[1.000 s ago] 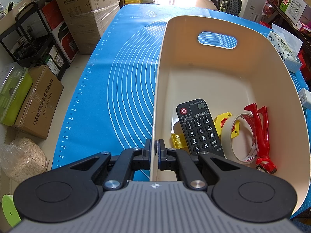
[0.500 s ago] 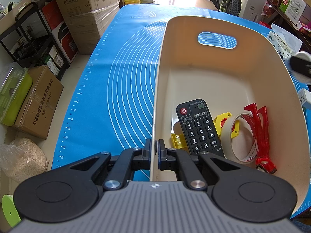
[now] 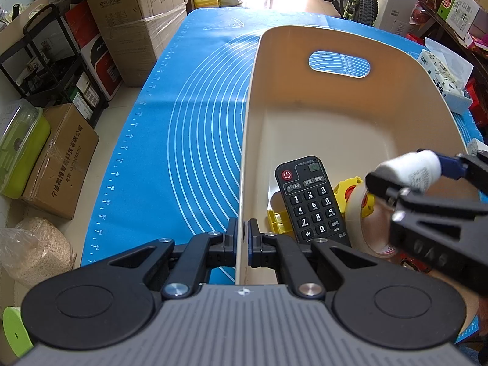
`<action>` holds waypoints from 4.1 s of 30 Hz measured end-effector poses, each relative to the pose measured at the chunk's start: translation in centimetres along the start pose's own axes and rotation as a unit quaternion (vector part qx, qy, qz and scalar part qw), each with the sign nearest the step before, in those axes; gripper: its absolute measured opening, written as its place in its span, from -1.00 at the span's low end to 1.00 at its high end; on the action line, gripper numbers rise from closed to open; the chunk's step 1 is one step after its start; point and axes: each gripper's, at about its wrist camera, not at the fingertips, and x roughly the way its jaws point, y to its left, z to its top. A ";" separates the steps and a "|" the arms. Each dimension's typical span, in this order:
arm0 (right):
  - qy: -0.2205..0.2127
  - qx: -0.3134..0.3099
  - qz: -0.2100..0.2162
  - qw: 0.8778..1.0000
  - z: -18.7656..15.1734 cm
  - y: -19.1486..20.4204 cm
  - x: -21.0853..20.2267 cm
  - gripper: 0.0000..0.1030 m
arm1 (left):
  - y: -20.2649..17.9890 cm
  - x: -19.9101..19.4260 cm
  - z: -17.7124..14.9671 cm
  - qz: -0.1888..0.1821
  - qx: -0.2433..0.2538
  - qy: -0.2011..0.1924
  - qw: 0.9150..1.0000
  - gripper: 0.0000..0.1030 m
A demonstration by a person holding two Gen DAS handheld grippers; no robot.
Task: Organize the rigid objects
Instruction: 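Place the pill bottle into the basket with the right tool and release, then grasp the large white charger with the right tool, then drop the large white charger into the basket with the right tool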
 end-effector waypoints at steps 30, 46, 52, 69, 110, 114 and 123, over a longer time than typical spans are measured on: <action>-0.011 0.193 -0.132 0.972 0.1 -19.7 -3.1 0.58 | -0.1 0.1 -0.1 0.000 -0.001 0.002 1.000 -0.87; 0.068 0.209 -0.194 0.956 -2.8 -24.6 2.2 0.52 | -0.3 0.1 0.0 0.009 0.003 0.003 1.000 -0.86; 0.077 0.228 -0.178 0.954 -3.4 -25.5 3.2 0.28 | -0.4 0.0 0.0 0.013 0.005 0.003 1.000 -0.85; 0.034 0.205 -0.151 0.966 -3.7 -23.4 1.0 0.06 | -0.3 0.1 -0.1 0.012 0.004 0.003 1.000 -0.85; 0.043 0.025 0.061 0.997 2.4 1.3 0.7 0.06 | -0.5 0.2 -0.2 0.003 0.002 0.001 1.000 -0.85; 0.078 0.014 0.056 0.995 1.4 1.9 1.5 0.06 | -0.5 0.2 -0.1 0.003 0.002 0.001 1.000 -0.85; 0.068 0.028 0.069 0.995 2.0 1.0 0.3 0.19 | -0.6 0.2 -0.2 0.006 0.002 0.002 1.000 -0.86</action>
